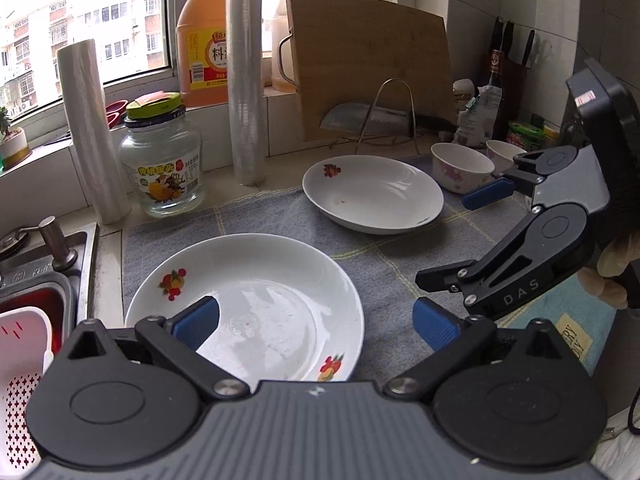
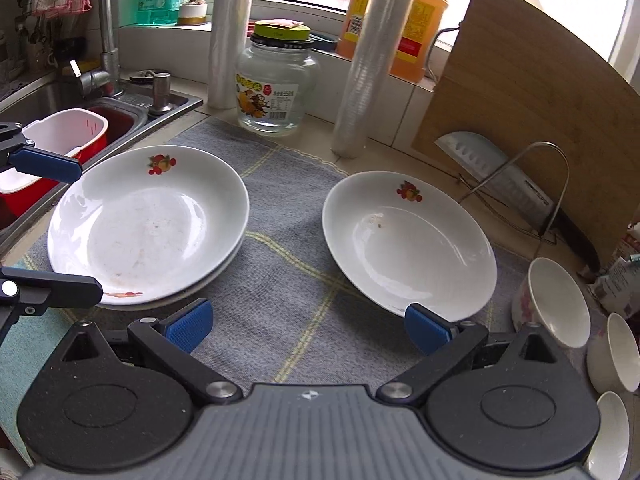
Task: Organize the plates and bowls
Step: 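Move both grippers to the flat white fruit-print plate on the towel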
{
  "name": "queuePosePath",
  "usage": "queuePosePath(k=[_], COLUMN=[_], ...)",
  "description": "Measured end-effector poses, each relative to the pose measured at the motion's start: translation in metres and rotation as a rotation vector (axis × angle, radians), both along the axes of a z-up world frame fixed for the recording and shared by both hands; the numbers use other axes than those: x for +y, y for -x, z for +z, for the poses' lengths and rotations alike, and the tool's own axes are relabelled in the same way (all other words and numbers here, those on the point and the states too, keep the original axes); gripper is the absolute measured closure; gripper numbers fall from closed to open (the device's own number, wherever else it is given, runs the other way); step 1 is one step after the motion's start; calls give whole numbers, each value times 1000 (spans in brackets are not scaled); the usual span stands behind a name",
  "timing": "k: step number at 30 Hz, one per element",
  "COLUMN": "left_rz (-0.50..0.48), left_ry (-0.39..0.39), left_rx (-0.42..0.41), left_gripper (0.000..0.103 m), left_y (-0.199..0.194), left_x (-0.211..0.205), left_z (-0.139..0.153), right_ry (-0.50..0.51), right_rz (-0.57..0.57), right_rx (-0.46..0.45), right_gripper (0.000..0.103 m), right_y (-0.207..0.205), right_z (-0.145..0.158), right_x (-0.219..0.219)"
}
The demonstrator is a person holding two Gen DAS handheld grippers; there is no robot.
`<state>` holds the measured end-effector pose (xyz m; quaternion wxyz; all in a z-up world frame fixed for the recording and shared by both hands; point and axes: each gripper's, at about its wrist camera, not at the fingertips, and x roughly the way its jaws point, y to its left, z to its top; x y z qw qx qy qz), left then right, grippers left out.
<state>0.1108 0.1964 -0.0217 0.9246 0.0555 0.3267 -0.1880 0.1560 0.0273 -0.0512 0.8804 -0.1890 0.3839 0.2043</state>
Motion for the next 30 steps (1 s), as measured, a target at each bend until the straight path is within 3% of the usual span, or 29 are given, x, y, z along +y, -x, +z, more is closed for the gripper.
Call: queuePosePath(k=[5, 11, 20, 30], left_rz=[-28, 1, 157, 240], left_ry=[26, 1, -44, -80], left_rx=[11, 56, 74, 109], left_gripper=[1, 1, 1, 1], left_y=[-11, -23, -40, -72], left_x=[-35, -79, -139, -174], left_z=[-1, -8, -18, -46], right_ry=[-9, -20, -46, -107], right_rz=[-77, -85, 1, 123], right_rx=[12, 14, 2, 43], right_gripper=[0, 0, 0, 0], right_y=[-3, -17, -42, -69], right_z=[-2, -9, 2, 14], right_x=[-41, -82, -137, -153])
